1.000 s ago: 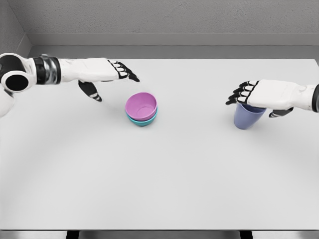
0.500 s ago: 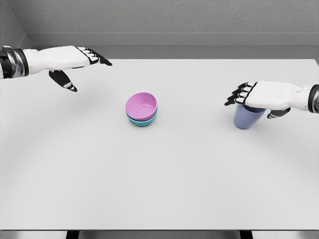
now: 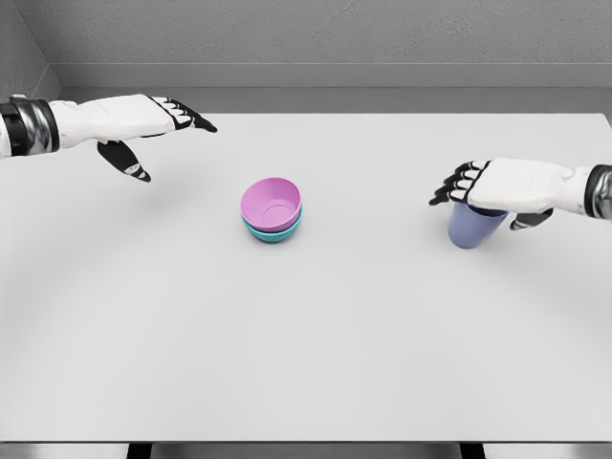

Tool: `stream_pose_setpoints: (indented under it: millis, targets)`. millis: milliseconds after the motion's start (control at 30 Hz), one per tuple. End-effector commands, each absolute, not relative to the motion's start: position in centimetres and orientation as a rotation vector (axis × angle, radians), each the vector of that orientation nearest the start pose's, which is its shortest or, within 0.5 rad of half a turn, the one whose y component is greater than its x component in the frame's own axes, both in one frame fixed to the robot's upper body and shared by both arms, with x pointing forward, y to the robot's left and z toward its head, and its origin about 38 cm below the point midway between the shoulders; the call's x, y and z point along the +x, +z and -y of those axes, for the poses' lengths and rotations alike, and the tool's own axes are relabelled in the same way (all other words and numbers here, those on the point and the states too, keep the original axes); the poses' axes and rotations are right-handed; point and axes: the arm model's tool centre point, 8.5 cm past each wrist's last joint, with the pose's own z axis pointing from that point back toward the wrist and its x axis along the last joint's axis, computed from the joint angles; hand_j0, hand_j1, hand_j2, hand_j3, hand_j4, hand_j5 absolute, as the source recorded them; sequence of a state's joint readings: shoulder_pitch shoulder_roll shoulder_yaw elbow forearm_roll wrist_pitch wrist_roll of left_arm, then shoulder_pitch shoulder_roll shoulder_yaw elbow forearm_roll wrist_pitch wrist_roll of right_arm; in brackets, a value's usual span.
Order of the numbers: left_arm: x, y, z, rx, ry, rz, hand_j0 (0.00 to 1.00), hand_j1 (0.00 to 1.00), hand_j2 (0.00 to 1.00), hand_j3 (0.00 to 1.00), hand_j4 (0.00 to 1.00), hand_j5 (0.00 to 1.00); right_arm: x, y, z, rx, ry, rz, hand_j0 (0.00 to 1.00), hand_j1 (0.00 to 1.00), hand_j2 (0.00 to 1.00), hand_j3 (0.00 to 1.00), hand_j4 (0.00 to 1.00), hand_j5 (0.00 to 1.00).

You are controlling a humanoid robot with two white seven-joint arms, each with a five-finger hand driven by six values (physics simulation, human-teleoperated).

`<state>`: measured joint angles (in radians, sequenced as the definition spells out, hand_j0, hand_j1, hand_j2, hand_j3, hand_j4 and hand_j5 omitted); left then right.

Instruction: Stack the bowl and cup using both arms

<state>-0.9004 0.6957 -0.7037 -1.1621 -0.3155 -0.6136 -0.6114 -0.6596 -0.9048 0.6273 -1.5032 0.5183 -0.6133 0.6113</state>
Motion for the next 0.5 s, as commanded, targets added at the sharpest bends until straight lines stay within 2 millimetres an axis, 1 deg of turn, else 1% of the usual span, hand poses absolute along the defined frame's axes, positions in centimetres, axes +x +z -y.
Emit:
stream_pose_setpoints:
  millis: [0, 267, 400, 433, 467]
  targets:
    - [49.91, 25.27, -29.80, 0.394, -2.010, 1.400, 1.00, 1.00, 1.00, 1.00, 1.00, 1.00, 42.60, 22.32, 32.46, -0.518, 2.294, 1.164, 1.00, 1.00, 1.00, 1.00, 1.00, 1.00]
    - [49.93, 25.23, -29.77, 0.394, -2.010, 1.399, 1.00, 1.00, 1.00, 1.00, 1.00, 1.00, 42.81, 21.79, 32.01, -0.510, 2.298, 1.163, 1.00, 1.00, 1.00, 1.00, 1.00, 1.00]
    - [49.93, 25.23, -29.77, 0.394, -2.010, 1.399, 1.00, 1.00, 1.00, 1.00, 1.00, 1.00, 42.83, 21.57, 32.12, -0.505, 2.296, 1.156, 1.00, 1.00, 1.00, 1.00, 1.00, 1.00]
    - [49.93, 25.23, -29.77, 0.394, -2.010, 1.399, 1.00, 1.00, 1.00, 1.00, 1.00, 1.00, 42.86, 21.63, 32.11, -0.506, 2.296, 1.157, 0.97, 0.97, 0.97, 0.97, 0.97, 0.97]
    - [49.93, 25.23, -29.77, 0.394, -2.010, 1.399, 1.00, 1.00, 1.00, 1.00, 1.00, 1.00, 42.86, 21.63, 32.11, -0.506, 2.296, 1.157, 0.91, 0.91, 0.91, 0.91, 0.91, 0.91]
